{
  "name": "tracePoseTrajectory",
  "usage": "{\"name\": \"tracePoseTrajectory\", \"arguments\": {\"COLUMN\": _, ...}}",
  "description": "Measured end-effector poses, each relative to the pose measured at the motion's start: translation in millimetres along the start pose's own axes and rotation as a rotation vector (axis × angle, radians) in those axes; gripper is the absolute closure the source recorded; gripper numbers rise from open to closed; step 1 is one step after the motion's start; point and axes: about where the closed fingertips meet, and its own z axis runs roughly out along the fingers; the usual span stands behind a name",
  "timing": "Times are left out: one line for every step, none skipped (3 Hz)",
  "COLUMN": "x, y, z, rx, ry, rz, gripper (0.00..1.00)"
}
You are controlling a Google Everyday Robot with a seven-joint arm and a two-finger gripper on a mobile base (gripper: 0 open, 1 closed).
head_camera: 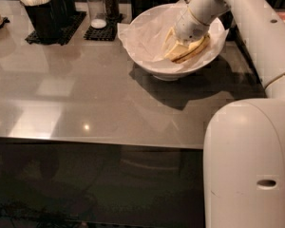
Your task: Pick banana from white bowl
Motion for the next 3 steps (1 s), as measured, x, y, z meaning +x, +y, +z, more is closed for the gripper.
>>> {"name": "tracePoseTrajectory", "arguments": {"x": 7, "y": 0, "z": 18, "rx": -0.038, "ry": 0.003, "rz": -0.007, "gripper": 0.46}}
{"name": "tracePoseTrajectory", "arguments": {"x": 14, "y": -3, "z": 25, "rx": -0.059, "ry": 0.019, "rz": -0.019, "gripper": 0.3}}
{"name": "tracePoseTrajectory", "arguments": {"x": 19, "y": -7, "z": 27, "rx": -0.059, "ry": 0.029, "rz": -0.026, "gripper": 0.23}}
